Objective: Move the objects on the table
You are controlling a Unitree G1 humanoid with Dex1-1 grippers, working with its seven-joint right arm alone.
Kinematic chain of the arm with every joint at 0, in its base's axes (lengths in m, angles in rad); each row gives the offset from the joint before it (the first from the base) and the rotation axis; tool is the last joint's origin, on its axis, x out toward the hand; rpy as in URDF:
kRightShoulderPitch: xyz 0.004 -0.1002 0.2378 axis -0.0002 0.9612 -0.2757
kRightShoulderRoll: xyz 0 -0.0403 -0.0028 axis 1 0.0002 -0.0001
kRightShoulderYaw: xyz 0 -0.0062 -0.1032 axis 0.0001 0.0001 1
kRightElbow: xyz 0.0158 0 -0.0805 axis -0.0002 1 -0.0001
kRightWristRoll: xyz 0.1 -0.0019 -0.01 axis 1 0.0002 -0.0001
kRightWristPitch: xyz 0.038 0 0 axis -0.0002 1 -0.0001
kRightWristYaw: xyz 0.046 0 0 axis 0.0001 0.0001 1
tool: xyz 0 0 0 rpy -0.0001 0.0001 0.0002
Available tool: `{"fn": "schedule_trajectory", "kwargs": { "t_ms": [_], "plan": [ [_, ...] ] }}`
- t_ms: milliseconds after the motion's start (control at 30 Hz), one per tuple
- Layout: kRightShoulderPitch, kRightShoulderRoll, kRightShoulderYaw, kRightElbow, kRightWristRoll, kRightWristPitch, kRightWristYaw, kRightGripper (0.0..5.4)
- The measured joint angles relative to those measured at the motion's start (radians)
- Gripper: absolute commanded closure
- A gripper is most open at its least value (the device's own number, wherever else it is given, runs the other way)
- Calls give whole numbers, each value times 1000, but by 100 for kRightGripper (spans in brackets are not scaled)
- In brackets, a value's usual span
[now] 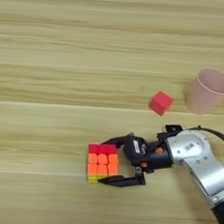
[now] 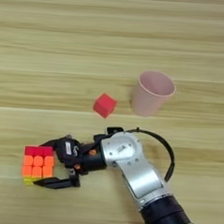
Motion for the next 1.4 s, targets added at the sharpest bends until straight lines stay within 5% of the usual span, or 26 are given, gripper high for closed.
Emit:
{"fn": "schedule_trajectory", "kwargs": {
  "t_ms": [267, 833, 1167, 1400],
  "plan": [
    [-2, 1, 2, 21, -3, -32, 0, 209],
    [2, -2, 19, 40, -17, -34, 3, 7],
    [-1, -2, 8, 19, -9, -29, 4, 3],
    [-9, -5, -45, -104, 95, 39, 14, 3]
  ]
}}
